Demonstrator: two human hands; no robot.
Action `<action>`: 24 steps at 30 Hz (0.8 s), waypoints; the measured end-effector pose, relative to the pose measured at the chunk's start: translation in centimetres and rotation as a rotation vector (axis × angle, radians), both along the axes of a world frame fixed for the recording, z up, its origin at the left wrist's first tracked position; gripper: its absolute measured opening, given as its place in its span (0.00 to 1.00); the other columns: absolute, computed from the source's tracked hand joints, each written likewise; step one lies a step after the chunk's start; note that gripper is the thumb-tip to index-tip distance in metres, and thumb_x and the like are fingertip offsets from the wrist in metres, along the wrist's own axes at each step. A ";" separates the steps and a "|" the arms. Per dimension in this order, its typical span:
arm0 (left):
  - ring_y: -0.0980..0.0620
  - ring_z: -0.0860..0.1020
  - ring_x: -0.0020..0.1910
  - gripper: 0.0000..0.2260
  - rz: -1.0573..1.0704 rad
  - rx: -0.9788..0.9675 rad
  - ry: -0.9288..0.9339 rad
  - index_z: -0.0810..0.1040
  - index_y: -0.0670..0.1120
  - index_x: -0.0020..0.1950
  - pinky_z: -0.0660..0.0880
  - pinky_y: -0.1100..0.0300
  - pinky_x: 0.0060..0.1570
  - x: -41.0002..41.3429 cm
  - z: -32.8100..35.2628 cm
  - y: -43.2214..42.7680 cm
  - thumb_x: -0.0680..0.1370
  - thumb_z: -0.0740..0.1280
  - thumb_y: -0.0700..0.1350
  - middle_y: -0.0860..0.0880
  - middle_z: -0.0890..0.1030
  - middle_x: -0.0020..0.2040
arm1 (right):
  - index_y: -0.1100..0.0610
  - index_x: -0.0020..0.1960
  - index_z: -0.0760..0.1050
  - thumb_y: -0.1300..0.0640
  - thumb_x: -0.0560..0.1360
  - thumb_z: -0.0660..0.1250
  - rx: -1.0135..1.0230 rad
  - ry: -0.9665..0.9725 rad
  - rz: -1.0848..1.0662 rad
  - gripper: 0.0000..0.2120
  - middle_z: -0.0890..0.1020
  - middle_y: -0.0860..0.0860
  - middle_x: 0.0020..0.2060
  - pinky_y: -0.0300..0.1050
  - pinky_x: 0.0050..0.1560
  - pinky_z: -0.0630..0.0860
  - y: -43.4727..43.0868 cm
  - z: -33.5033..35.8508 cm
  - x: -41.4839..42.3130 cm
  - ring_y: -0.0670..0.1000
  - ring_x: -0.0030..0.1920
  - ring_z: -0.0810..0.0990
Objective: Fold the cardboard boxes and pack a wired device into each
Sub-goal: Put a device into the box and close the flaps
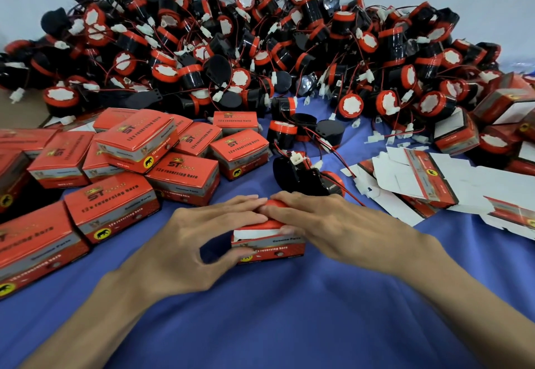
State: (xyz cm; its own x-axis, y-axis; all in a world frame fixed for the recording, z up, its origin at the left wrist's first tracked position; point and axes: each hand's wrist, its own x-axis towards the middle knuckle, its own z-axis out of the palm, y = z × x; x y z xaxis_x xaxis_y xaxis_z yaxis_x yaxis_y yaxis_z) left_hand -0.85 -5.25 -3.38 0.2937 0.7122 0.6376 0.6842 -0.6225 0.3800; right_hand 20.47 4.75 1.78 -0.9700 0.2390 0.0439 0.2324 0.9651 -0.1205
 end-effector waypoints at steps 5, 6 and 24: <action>0.53 0.73 0.68 0.20 -0.019 -0.003 0.026 0.74 0.42 0.66 0.73 0.58 0.65 -0.1 0.1 0.2 0.75 0.69 0.46 0.47 0.76 0.67 | 0.49 0.76 0.55 0.45 0.80 0.41 0.016 -0.090 -0.046 0.26 0.67 0.50 0.66 0.56 0.55 0.73 0.2 0.1 0.1 0.58 0.59 0.74; 0.53 0.73 0.69 0.21 -0.021 -0.013 0.023 0.73 0.43 0.67 0.73 0.58 0.65 -0.2 0.1 0.1 0.75 0.69 0.46 0.47 0.75 0.67 | 0.49 0.76 0.55 0.45 0.80 0.42 0.012 -0.078 -0.042 0.26 0.68 0.50 0.66 0.55 0.55 0.73 0.2 0.1 0.0 0.58 0.58 0.74; 0.54 0.73 0.68 0.20 0.044 -0.066 -0.002 0.75 0.44 0.65 0.73 0.57 0.64 -0.1 -0.2 -0.2 0.76 0.68 0.51 0.50 0.76 0.67 | 0.58 0.68 0.72 0.50 0.80 0.56 -0.057 0.326 -0.096 0.21 0.75 0.57 0.66 0.48 0.63 0.73 -1.1 -2.2 0.8 0.56 0.63 0.77</action>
State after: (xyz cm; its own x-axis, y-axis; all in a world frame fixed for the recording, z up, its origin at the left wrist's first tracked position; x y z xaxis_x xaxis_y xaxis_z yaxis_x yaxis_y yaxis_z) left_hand -0.91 -5.42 -3.62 0.2601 0.7646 0.5897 0.7091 -0.5657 0.4209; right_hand 21.26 3.70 -0.39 -0.8800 0.3399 0.3317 0.2626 0.9302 -0.2563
